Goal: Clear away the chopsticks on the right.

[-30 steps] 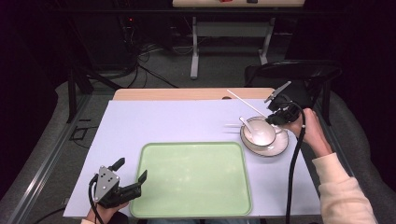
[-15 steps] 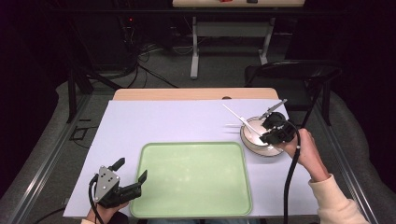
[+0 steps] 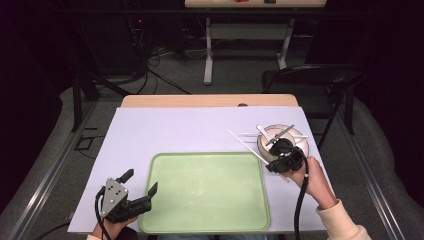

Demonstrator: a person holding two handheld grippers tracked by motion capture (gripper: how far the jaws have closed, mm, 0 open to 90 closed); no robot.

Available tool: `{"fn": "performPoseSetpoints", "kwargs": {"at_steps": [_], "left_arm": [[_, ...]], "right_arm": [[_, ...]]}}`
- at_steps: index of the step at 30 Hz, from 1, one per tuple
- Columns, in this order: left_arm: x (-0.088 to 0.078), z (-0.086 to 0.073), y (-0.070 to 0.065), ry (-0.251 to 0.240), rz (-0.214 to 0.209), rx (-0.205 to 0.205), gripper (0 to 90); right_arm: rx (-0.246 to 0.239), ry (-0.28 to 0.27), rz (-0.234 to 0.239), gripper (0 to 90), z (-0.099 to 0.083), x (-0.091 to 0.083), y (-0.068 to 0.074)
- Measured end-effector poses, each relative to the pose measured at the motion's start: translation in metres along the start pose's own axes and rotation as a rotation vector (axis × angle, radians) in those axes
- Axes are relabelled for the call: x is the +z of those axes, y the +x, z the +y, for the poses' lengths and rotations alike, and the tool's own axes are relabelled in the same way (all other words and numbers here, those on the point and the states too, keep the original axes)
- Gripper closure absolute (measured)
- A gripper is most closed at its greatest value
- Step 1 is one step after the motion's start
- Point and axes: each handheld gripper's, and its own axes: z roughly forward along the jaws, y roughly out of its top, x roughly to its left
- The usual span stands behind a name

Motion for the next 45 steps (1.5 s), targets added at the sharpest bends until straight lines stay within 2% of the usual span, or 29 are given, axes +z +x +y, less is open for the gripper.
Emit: {"fn": "performPoseSetpoints", "kwargs": {"at_steps": [3,8,9,10,16,20,25,34,41,42,43,44,45], "left_arm": [[0.0,0.0,0.0,0.001,0.001,-0.001,15.5],[0.0,0.0,0.0,0.0,0.0,0.0,15.5],[0.0,0.0,0.0,0.0,0.001,-0.001,15.4],[0.0,0.0,0.0,-0.001,0.002,-0.001,15.4],[0.0,0.0,0.0,-0.004,0.003,-0.004,15.4],[0.0,0.0,0.0,-0.001,0.001,-0.001,15.4],[0.0,0.0,0.0,0.001,-0.001,0.001,15.4],[0.0,0.0,0.0,-0.001,0.0,-0.002,15.5],[0.0,0.0,0.0,0.002,0.001,0.002,15.5],[0.0,0.0,0.0,0.002,0.001,0.002,15.5],[0.0,0.0,0.0,0.001,0.0,0.002,15.4],[0.0,0.0,0.0,0.001,0.0,0.002,15.4],[0.0,0.0,0.0,0.0,0.0,0.002,15.4]], "right_arm": [[0.02,0.019,0.015,83.8,-0.005,0.008,0.009],[0.022,0.043,0.03,83.8,-0.007,0.019,0.019],[0.038,0.053,0.03,83.8,-0.008,0.021,0.022],[0.021,0.057,0.035,83.8,-0.009,0.023,0.023],[0.037,0.111,0.061,83.8,-0.015,0.04,0.036],[0.054,0.123,0.077,83.8,-0.018,0.046,0.042],[0.047,0.153,0.093,83.6,-0.019,0.058,0.05],[0.054,0.165,0.102,83.3,-0.018,0.068,0.057],[0.056,0.159,0.101,83.3,-0.018,0.068,0.057],[0.032,0.156,0.094,83.3,-0.017,0.069,0.06],[0.024,0.152,0.097,71.0,-0.017,0.068,0.06],[0.024,0.152,0.097,71.0,-0.017,0.068,0.06],[0.017,0.149,0.103,65.4,-0.018,0.068,0.059]]}}
